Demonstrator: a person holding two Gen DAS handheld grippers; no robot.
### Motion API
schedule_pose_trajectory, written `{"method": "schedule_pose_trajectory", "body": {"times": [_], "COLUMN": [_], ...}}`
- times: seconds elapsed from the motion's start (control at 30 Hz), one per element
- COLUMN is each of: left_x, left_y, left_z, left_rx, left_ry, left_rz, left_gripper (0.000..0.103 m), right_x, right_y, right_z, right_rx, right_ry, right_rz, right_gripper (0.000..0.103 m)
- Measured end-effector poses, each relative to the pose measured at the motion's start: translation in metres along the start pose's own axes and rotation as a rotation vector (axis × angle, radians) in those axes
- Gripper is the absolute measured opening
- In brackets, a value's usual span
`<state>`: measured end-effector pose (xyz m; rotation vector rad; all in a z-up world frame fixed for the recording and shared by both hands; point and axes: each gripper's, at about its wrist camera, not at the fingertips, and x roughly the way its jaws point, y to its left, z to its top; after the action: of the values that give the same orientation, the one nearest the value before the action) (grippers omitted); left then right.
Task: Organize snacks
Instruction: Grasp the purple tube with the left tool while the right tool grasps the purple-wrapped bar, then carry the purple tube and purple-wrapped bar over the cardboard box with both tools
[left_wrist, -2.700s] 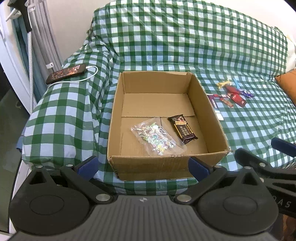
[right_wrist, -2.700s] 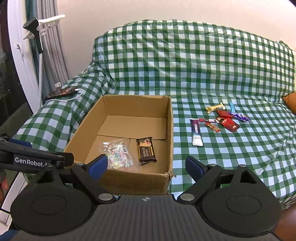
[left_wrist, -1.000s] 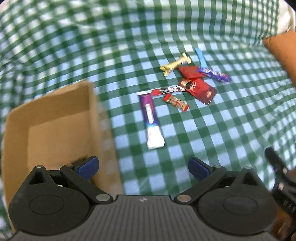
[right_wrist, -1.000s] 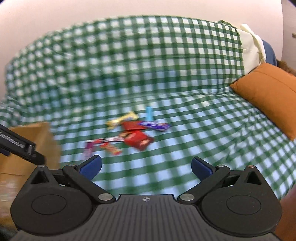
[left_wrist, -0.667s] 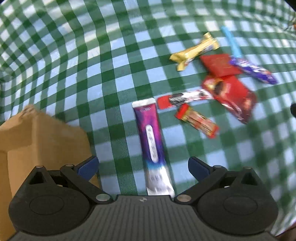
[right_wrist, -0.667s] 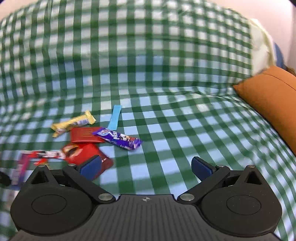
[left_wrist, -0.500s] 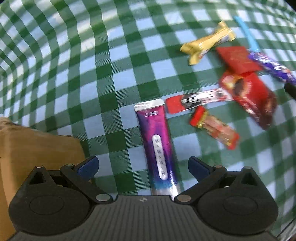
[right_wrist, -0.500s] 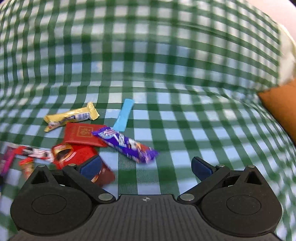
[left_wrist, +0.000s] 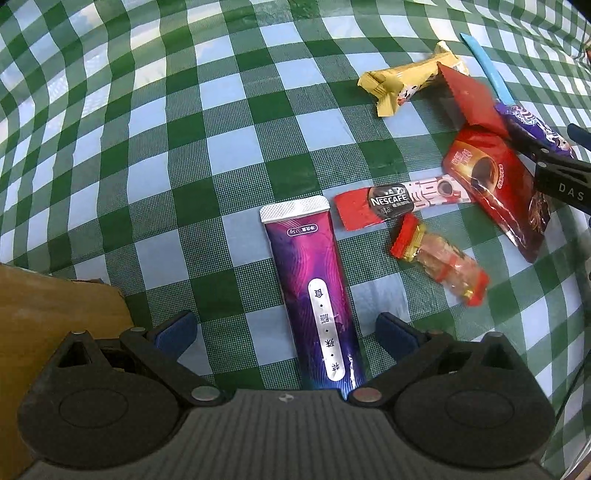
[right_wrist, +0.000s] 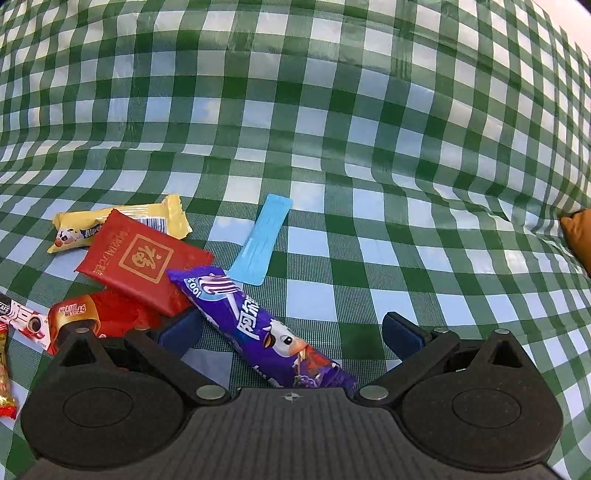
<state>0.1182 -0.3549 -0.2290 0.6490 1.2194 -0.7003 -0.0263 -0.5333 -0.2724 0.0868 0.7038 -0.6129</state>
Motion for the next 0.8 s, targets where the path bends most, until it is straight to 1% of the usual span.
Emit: {"method": "schedule_pose_trajectory", "body": {"times": [0.1,0.17,0.2,0.23,0.27,0.3,0.33,0.37,0.4,0.5,0.57,0.67,0.8], "left_x": [0.001,0.001,-0.002,-0.006,-0.013,-0.019,-0.024,-0.027,-0.030,-0.045,-0.062,-0.102,-0.161], "left_y": [0.003,-0.004,-0.006,-0.006,-0.006,-0.007,-0.008,-0.008,-0.007,-0.009,-0.008,-0.005,0.004], "left_z": [-0.002,0.003,0.005,0.006,0.006,0.007,0.008,0.008,0.007,0.000,-0.008,-0.026,-0.064], "left_rx": [-0.002,-0.014,-0.027,-0.043,-0.055,-0.049,-0.042,-0.056,-0.071,-0.057,-0.055,-0.050,-0.053], "left_ry": [0.002,0.015,0.022,0.018,-0.009,-0.028,-0.031,-0.029,-0.033,-0.067,-0.087,-0.152,-0.242], "left_rz": [0.001,0.005,0.002,-0.016,-0.019,-0.027,-0.039,-0.054,-0.068,-0.065,-0.091,-0.127,-0.179], "left_gripper": [0.103,0.103,0.095,0.088,0.063,0.026,0.026,0.025,0.025,0.024,0.024,0.024,0.024], "right_x": [0.001,-0.007,-0.010,-0.011,-0.014,-0.017,-0.020,-0.023,-0.026,-0.041,-0.059,-0.099,-0.171], "right_y": [0.001,0.003,0.004,0.003,-0.001,-0.002,0.001,0.003,0.006,0.009,0.010,0.009,0.018], "right_z": [-0.001,-0.008,-0.009,-0.009,-0.009,-0.008,-0.008,-0.006,-0.006,-0.007,-0.006,-0.004,-0.009], "right_rx": [0.008,0.011,0.014,0.025,0.050,0.069,0.063,0.046,0.038,0.068,0.109,0.171,0.261], "right_ry": [-0.002,-0.001,0.005,0.011,0.017,0.021,0.024,0.030,0.036,0.038,0.031,0.004,-0.053], "right_rz": [-0.008,-0.010,-0.004,0.017,0.073,0.116,0.107,0.104,0.098,0.078,0.055,0.050,0.096], "right_gripper": [0.103,0.102,0.100,0.088,0.076,0.052,0.025,0.017,0.017,0.017,0.017,0.017,0.017]}}
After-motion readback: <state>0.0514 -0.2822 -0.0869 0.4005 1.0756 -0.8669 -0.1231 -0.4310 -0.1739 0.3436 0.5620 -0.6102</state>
